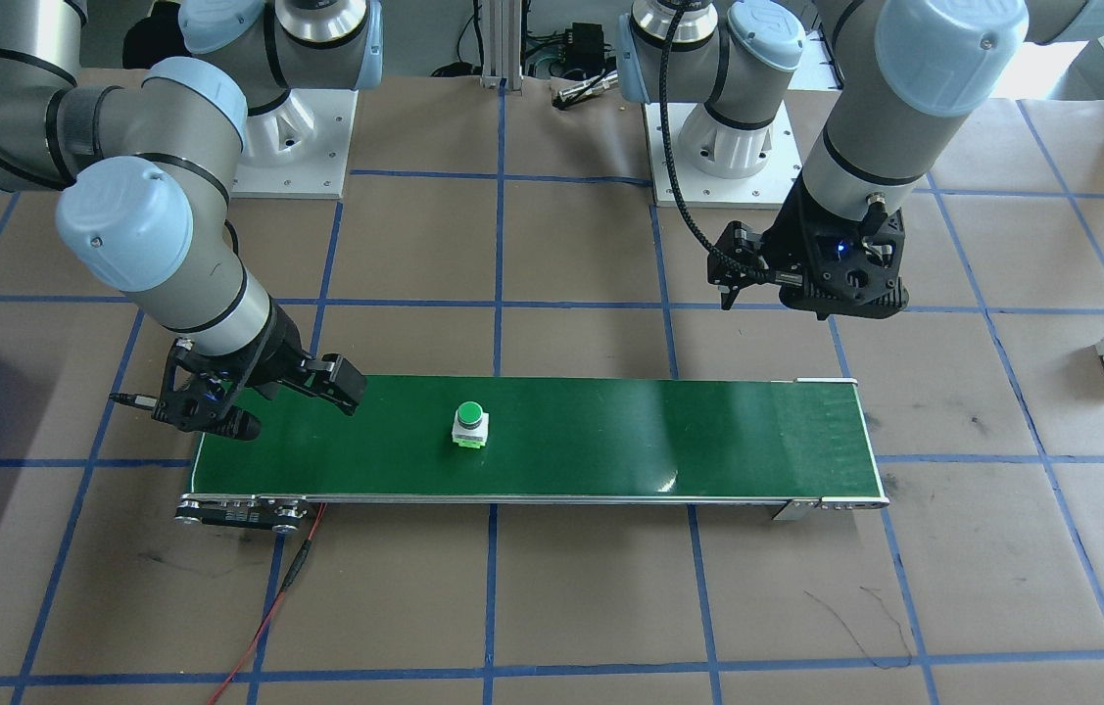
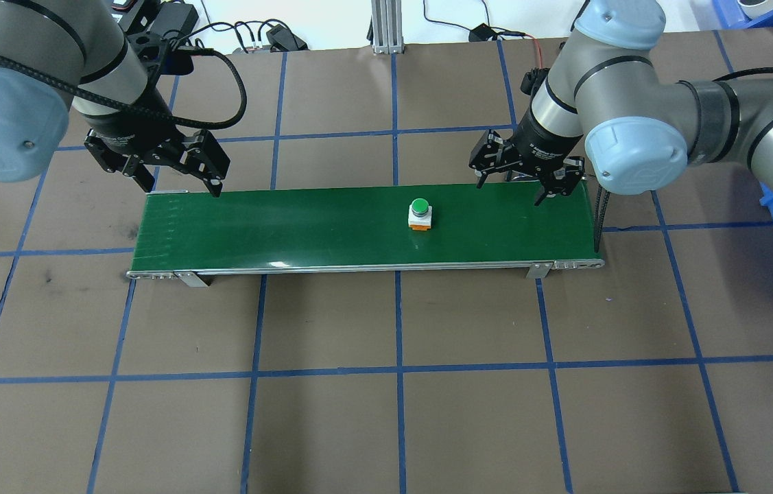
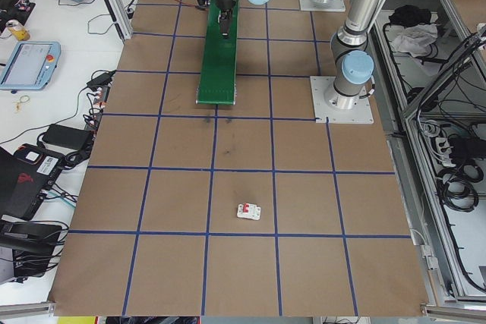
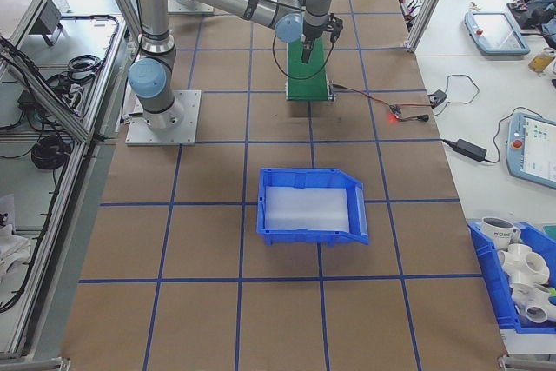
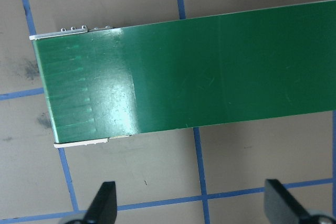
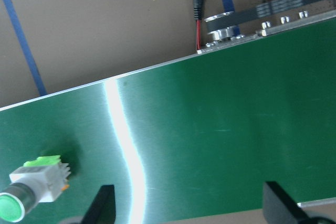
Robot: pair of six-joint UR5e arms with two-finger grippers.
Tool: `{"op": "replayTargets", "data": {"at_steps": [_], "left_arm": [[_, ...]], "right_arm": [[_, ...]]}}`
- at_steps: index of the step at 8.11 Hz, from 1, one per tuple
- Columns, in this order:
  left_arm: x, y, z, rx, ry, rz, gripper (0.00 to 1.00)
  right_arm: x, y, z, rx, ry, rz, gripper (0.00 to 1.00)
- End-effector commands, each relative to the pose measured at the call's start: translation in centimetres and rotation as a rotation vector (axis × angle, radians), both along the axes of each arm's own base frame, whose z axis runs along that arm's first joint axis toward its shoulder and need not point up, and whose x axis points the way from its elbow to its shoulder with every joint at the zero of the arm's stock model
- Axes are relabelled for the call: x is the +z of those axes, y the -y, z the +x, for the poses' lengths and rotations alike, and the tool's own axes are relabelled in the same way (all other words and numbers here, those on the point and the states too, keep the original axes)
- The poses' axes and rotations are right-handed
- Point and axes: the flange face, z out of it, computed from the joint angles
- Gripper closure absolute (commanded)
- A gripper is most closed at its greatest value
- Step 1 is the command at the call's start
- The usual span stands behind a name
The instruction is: Move button from left to right
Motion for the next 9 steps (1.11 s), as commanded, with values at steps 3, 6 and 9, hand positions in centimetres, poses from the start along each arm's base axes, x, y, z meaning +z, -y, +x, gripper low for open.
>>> {"op": "replayTargets", "data": {"at_steps": [3, 6, 9], "left_arm": [[0.4, 0.2, -0.1, 0.010, 0.002, -0.008, 0.00], [0.3, 0.1, -0.1, 0.012, 0.001, -0.007, 0.00], [0.5, 0.0, -0.1, 0.013, 0.002, -0.014, 0.00]], "right_arm": [[-1.0, 1.5, 2.8, -0.043, 0.049, -0.080, 0.00], [-3.8, 1.8, 3.0, 0.066, 0.027, -0.053, 0.00], [-5.8, 1.0, 1.1, 0.243, -0.141, 0.006, 0.00]]}}
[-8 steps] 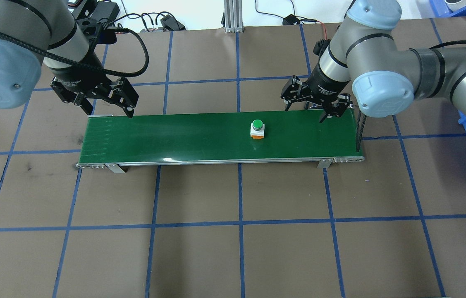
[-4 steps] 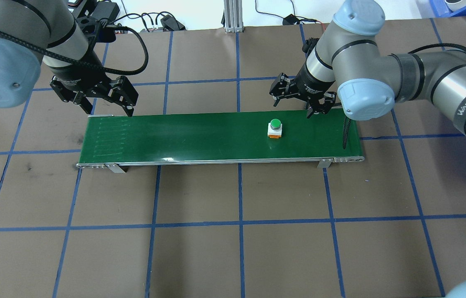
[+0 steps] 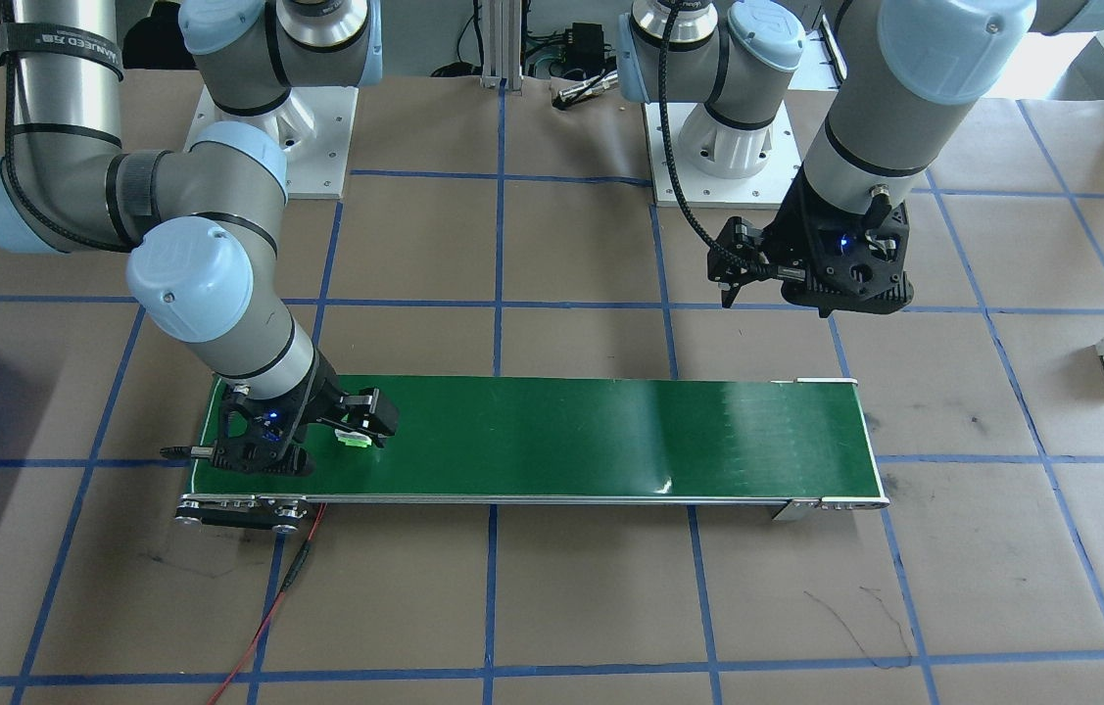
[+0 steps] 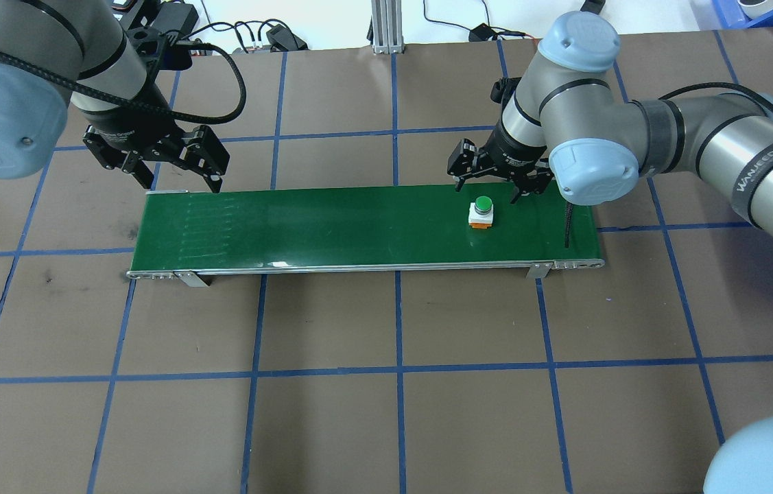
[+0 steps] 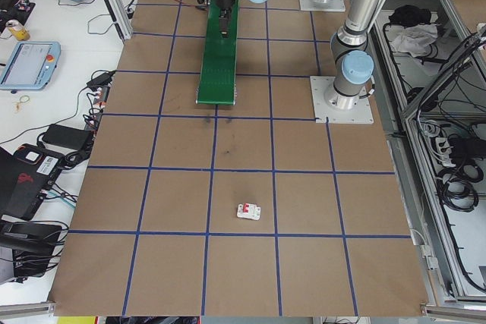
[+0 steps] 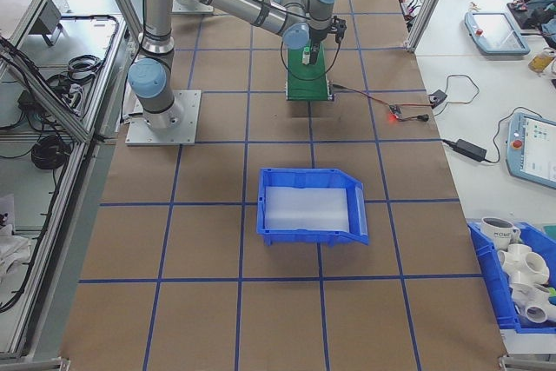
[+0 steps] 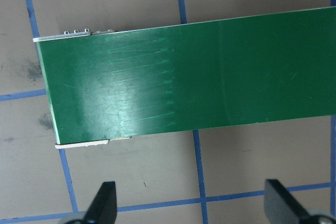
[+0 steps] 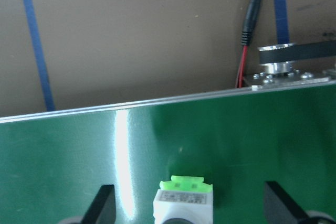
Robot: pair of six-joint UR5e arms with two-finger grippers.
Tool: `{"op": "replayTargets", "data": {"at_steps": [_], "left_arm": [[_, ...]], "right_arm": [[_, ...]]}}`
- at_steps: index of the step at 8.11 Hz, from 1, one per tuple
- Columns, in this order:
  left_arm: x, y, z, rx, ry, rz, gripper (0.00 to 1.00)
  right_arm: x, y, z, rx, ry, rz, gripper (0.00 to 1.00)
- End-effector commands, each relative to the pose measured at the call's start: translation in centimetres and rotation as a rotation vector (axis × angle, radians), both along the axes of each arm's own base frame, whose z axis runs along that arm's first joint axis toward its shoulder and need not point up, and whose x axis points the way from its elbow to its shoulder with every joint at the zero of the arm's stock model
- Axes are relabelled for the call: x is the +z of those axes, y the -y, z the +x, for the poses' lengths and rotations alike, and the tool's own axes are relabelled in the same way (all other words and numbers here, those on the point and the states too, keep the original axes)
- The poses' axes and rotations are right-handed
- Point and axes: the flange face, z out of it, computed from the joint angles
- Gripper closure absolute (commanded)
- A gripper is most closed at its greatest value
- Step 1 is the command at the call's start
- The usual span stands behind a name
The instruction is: Move button from left to right
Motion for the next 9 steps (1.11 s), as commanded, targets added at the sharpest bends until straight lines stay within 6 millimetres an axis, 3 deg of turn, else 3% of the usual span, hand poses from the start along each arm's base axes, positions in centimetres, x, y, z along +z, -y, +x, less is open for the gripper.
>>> {"op": "replayTargets", "data": {"at_steps": [1, 2, 3, 5, 6, 7, 9], "left_arm": [[0.3, -0.1, 0.0, -0.001, -0.004, -0.015, 0.00], [0.4, -0.1, -0.2, -0.001, -0.007, -0.020, 0.00], [0.6, -0.2, -0.2, -0.001, -0.007, -0.023, 0.00], [0.7, -0.3, -0.2, -0.001, -0.005, -0.026, 0.00], [0.9, -0.3, -0.1, -0.003, -0.001, -0.030, 0.00], [0.9, -0.3, -0.2, -0.001, -0.005, -0.030, 0.00], [0.7, -0.2, -0.1, 0.002, -0.005, -0.029, 0.00]], "right_arm": [[-1.1, -0.6, -0.9, 0.088, -0.091, 0.042, 0.02], [-1.1, -0.5, -0.9, 0.093, -0.093, 0.042, 0.20], [-1.1, -0.3, -1.3, 0.114, -0.098, 0.041, 0.59], [-1.5, -0.2, -2.6, 0.126, -0.155, 0.064, 0.93], [-0.7, 0.2, -4.2, 0.104, -0.154, 0.052, 1.00], [0.8, 1.4, -7.6, 0.074, -0.150, 0.024, 1.00], [6.3, 3.1, -14.3, 0.085, -0.152, 0.004, 1.00]]}}
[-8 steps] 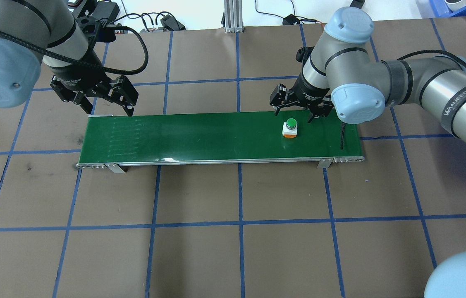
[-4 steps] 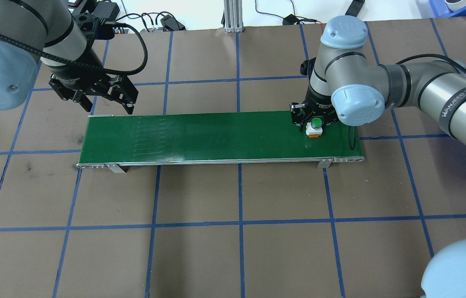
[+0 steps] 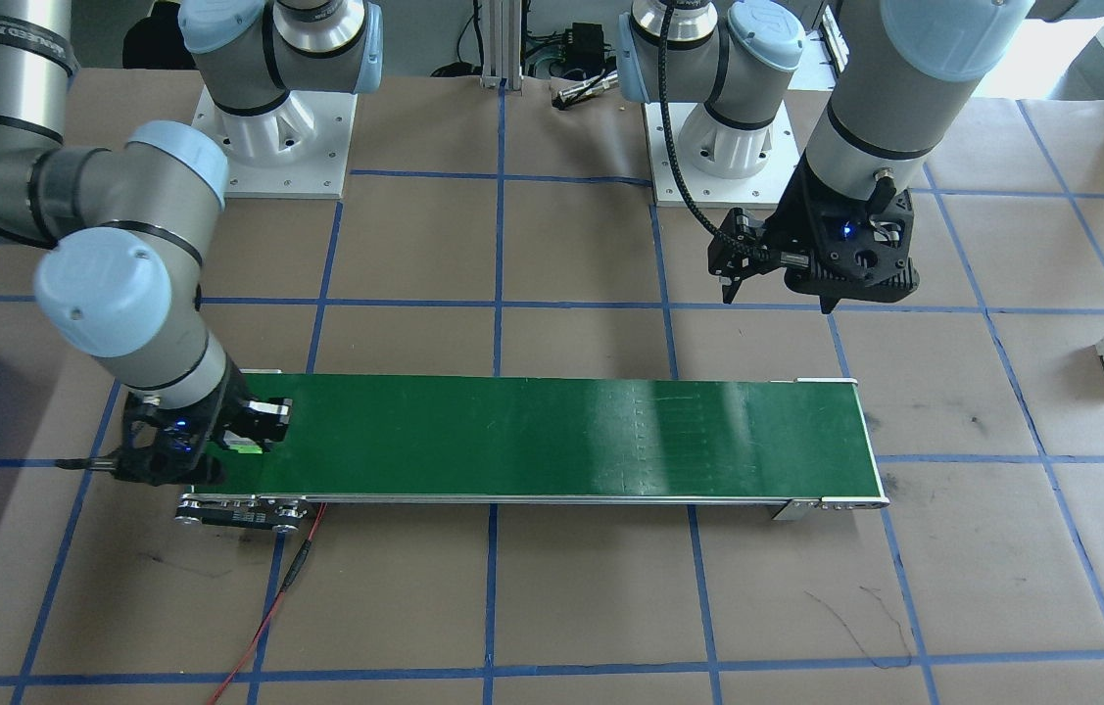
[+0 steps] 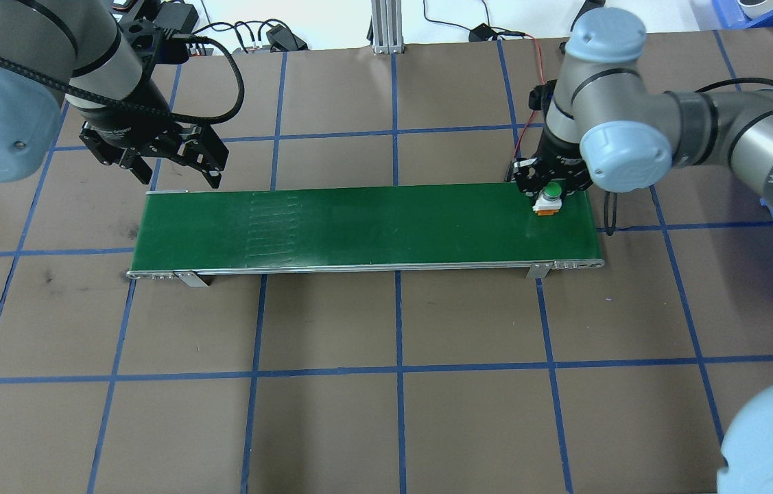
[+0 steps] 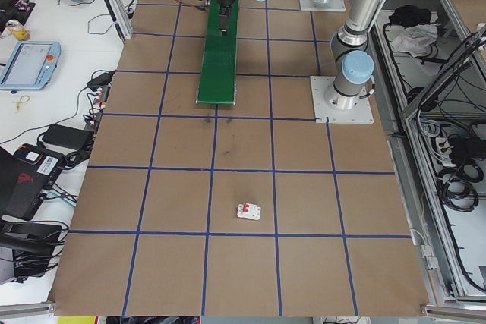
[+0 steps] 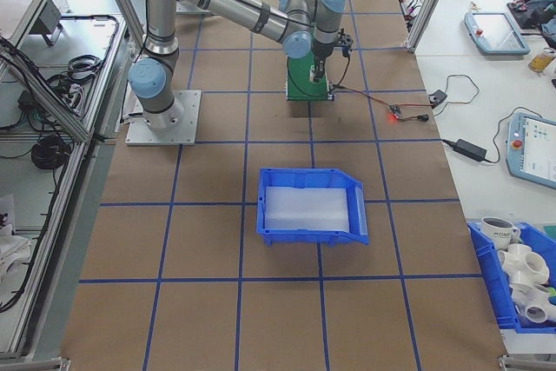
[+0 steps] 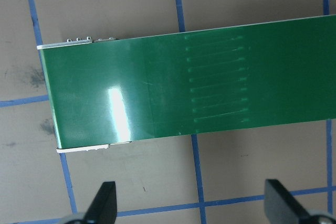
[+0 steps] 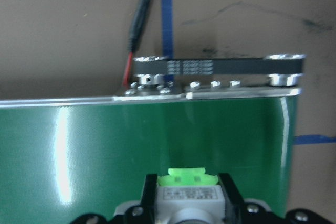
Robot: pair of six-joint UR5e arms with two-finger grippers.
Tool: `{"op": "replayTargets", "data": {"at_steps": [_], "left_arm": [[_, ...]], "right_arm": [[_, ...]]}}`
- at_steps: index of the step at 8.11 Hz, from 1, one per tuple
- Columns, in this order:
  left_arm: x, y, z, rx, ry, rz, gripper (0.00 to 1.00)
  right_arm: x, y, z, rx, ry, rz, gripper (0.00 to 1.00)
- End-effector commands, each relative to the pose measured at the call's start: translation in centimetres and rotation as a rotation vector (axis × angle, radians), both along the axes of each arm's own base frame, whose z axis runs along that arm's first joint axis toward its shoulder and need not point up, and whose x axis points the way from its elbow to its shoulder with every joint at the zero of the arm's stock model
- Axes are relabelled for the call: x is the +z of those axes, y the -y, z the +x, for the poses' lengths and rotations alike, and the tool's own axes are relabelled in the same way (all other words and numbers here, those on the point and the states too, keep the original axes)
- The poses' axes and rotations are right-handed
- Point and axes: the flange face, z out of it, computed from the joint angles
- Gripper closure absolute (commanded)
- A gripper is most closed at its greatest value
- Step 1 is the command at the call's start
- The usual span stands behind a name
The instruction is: Move button from left to right
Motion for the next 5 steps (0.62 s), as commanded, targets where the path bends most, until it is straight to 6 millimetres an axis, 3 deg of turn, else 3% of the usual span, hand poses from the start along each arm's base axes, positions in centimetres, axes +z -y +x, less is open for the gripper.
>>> {"op": "replayTargets", "data": {"at_steps": [1, 2, 5], "left_arm": [[-0.2, 0.0, -0.1, 0.000, -0.001, -0.001, 0.00], [0.0, 0.0, -0.1, 0.001, -0.001, -0.005, 0.00], [0.2, -0.2, -0.1, 0.001, 0.001, -0.009, 0.00]], "right_arm": [[6.0, 2.0, -9.3, 0.074, -0.025, -0.047, 1.00], [6.9, 1.7, -13.9, 0.146, -0.047, -0.050, 1.00], [7.5, -1.6, -30.6, 0.368, -0.066, -0.059, 1.00]]}}
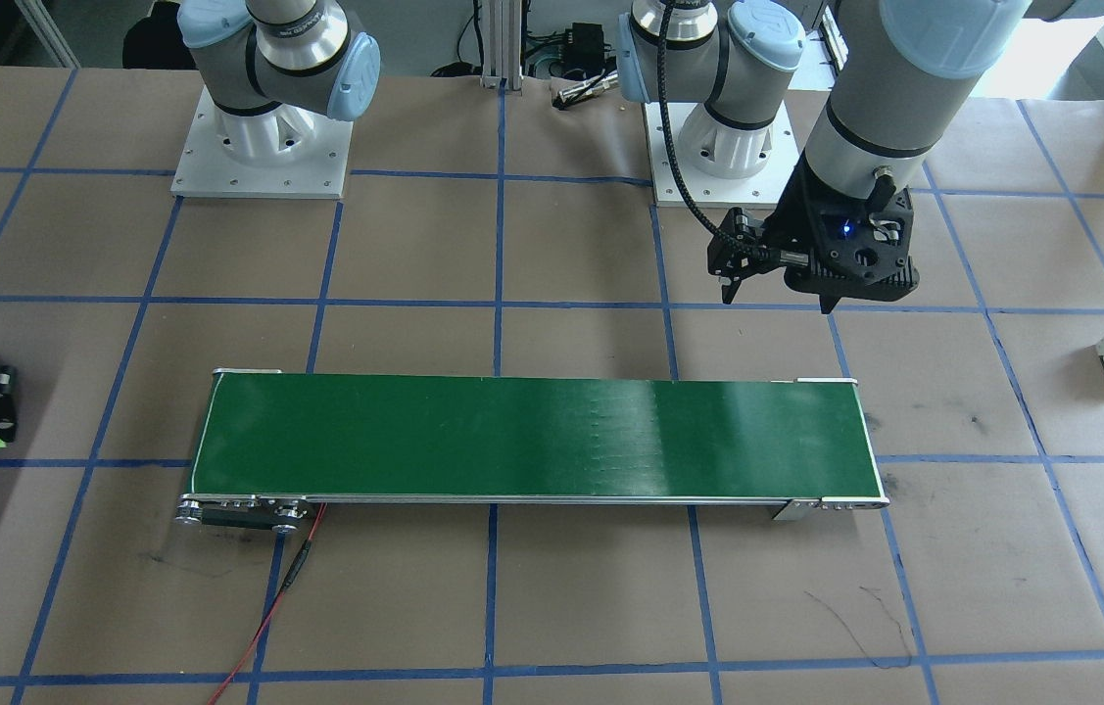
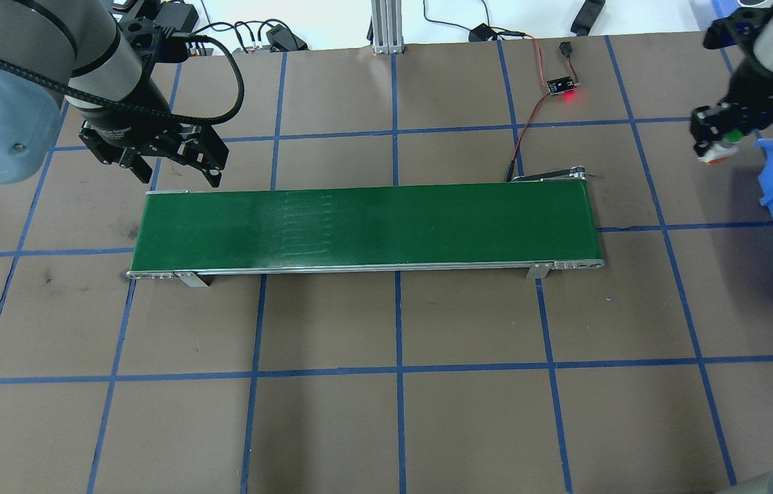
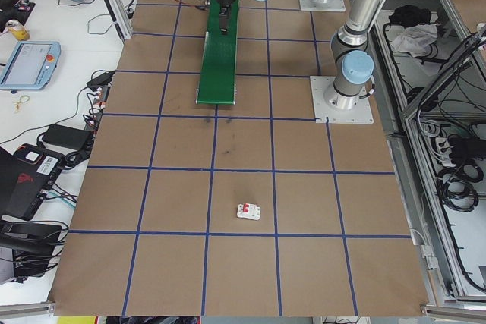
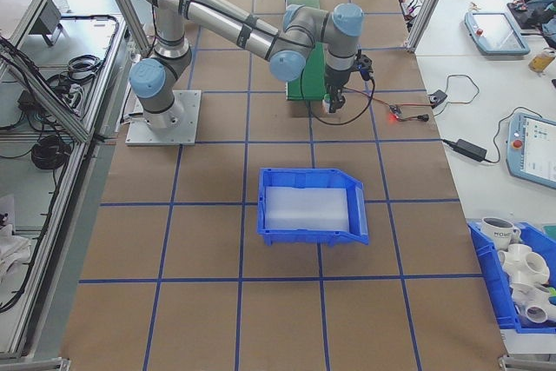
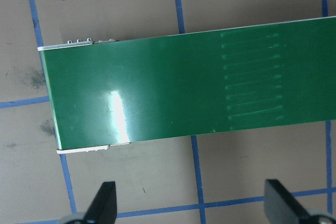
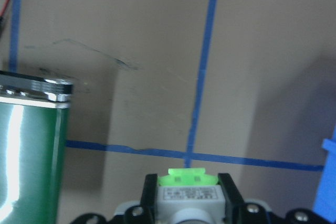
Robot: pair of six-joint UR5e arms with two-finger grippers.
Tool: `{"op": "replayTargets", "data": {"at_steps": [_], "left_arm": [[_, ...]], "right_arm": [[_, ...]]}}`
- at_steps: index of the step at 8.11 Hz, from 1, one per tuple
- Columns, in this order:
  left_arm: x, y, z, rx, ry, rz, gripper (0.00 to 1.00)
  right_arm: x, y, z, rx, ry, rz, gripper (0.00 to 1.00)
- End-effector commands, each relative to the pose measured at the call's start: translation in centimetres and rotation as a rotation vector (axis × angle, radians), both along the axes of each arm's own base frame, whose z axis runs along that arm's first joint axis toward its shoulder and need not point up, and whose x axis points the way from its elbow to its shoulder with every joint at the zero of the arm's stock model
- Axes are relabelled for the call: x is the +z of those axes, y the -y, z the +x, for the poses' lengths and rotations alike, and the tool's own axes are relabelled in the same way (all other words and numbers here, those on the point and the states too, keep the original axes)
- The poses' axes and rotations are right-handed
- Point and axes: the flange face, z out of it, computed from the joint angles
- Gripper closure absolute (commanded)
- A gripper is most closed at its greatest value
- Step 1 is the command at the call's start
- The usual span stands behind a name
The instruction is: Move button from left to right
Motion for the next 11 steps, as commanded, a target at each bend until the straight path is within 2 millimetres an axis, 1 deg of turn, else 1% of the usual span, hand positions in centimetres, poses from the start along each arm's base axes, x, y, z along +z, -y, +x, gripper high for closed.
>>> {"op": "replayTargets", "data": {"at_steps": [1, 2, 3, 4, 5, 6, 7, 8, 10, 11], "left_arm": [[0.2, -0.1, 0.0, -0.001, 0.001, -0.005, 0.00], [0.0, 0.0, 0.0, -0.001, -0.001, 0.000, 0.00], [0.4, -0.2, -0.1, -0.003, -0.002, -0.008, 0.00], [0.7, -0.3, 0.0, -0.003, 0.009, -0.014, 0.00], [0.6, -0.4, 0.0, -0.004, 0.009, -0.012, 0.00], [0.3, -0.2, 0.0, -0.004, 0.007, -0.006, 0.00], [0.5, -0.3, -0.1, -0.003, 0.000, -0.009, 0.00], [0.4, -0.2, -0.1, -0.003, -0.003, -0.008, 0.00], [0.2, -0.1, -0.1, -0.001, -0.002, -0.003, 0.00], [0.6, -0.3, -0.1, -0.003, -0.002, -0.012, 0.00]], "right_arm": [[0.6, -4.4, -15.1, 0.136, -0.030, -0.013, 1.00], [0.4, -5.5, -19.0, 0.201, -0.069, -0.044, 1.00], [-0.1, -6.1, -21.0, 0.227, -0.078, -0.046, 1.00], [-1.4, -6.0, -21.9, 0.246, -0.074, -0.038, 1.00], [-3.2, -5.8, -23.5, 0.276, -0.082, -0.039, 1.00], [-5.6, -6.0, -24.8, 0.311, -0.043, -0.031, 1.00], [-8.2, -5.7, -25.5, 0.396, -0.012, -0.008, 1.00], [-9.6, -5.9, -26.2, 0.416, -0.002, 0.009, 1.00], [-12.8, -5.7, -26.8, 0.497, 0.023, 0.042, 1.00], [-12.9, -5.8, -26.9, 0.498, 0.015, 0.057, 0.90]]}}
